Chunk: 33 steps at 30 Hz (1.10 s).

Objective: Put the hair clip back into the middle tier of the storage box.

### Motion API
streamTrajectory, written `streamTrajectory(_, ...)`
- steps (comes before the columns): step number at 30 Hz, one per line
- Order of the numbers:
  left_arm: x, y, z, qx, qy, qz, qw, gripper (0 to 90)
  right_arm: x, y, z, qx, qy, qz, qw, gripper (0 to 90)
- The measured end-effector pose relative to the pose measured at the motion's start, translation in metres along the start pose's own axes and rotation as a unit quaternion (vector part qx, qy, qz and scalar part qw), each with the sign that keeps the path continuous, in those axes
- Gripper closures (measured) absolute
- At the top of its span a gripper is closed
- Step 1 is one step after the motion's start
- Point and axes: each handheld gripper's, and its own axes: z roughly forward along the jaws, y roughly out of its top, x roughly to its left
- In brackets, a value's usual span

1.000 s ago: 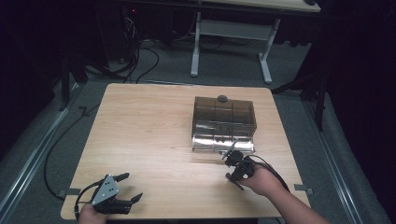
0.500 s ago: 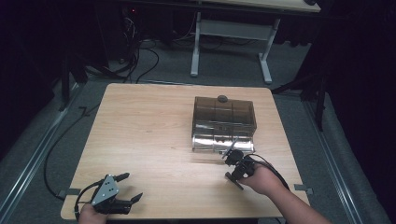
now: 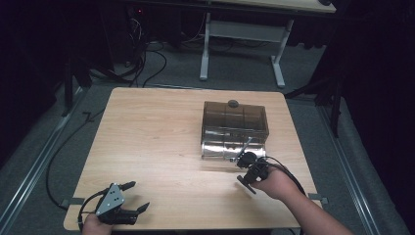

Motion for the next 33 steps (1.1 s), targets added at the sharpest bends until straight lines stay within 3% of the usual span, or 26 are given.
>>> streamTrajectory(2,0.000,0.000,0.000,-0.001,0.000,0.000,1.0000,15.1,0.001,0.001,-0.003,0.002,-0.001,0.011,0.9999,80.8)
streamTrajectory(4,0.000,0.000,0.000,-0.001,0.000,0.000,1.0000,15.0,-0.001,0.002,-0.005,-0.003,-0.001,0.000,1.0000,80.8)
streamTrajectory(11,0.000,0.000,0.000,-0.002,0.001,0.000,1.0000,15.0,-0.003,0.005,-0.013,-0.007,-0.001,0.000,1.0000,80.8)
streamTrajectory(13,0.000,0.000,0.000,-0.002,0.001,0.000,1.0000,15.1,-0.001,0.006,-0.017,-0.003,0.000,0.022,0.9998,80.7)
streamTrajectory(15,0.000,0.000,0.000,-0.002,0.001,-0.001,1.0000,15.0,-0.004,0.006,-0.018,-0.010,-0.002,-0.003,0.9999,80.8)
streamTrajectory(33,0.000,0.000,0.000,-0.003,0.002,0.000,1.0000,15.1,-0.013,0.016,-0.034,-0.010,-0.015,-0.004,0.9998,80.8)
